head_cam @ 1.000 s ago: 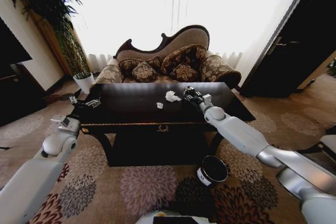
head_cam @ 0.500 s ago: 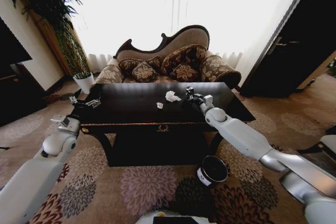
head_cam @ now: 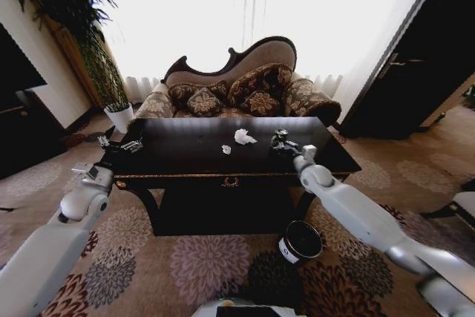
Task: Move to the front of the table and place the trash on the table into the trash bin.
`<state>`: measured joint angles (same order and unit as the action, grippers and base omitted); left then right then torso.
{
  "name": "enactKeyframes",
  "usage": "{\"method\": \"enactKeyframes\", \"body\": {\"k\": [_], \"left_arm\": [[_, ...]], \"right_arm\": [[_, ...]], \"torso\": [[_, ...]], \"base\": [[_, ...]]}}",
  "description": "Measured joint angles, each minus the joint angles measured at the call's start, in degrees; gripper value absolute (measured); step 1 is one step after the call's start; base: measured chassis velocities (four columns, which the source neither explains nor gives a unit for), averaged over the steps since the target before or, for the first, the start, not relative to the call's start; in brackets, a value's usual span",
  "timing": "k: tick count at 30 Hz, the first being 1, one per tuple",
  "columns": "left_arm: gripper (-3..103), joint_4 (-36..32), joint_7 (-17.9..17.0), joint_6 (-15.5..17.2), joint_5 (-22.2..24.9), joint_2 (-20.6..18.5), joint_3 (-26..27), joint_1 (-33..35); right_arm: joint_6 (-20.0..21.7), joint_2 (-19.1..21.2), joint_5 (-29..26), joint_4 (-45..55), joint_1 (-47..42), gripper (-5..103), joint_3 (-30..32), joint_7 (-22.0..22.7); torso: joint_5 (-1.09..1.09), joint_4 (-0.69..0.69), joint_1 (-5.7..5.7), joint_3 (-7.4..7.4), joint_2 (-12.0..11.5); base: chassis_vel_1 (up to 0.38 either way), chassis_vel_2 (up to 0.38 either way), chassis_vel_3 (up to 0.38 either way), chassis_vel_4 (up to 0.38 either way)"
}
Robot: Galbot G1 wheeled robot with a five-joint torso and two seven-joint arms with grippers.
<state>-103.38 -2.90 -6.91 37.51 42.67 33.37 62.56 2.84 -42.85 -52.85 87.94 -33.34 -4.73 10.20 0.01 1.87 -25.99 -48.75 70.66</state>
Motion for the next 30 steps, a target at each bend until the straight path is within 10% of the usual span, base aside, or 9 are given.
{"method": "enactKeyframes", "body": {"k": [13,30], "left_arm": [[100,0.00,0.00,0.00,0.00,0.00,0.00,0.00],[100,0.00,0.00,0.00,0.00,0.00,0.00,0.00]], "right_arm": [[-0.55,5.09,-2.72,14.16,-23.75,0,21.96,0.54],[-2.98,-5.40,-1.48,26.88,-48.21,0,42.45,-0.79]], "torso": [[-0.01,0.00,0.00,0.00,0.00],[-0.04,-0.02,-0.01,0.01,0.00]], "base": [[0.000,0.000,0.000,0.000],[0.000,0.000,0.000,0.000]]}}
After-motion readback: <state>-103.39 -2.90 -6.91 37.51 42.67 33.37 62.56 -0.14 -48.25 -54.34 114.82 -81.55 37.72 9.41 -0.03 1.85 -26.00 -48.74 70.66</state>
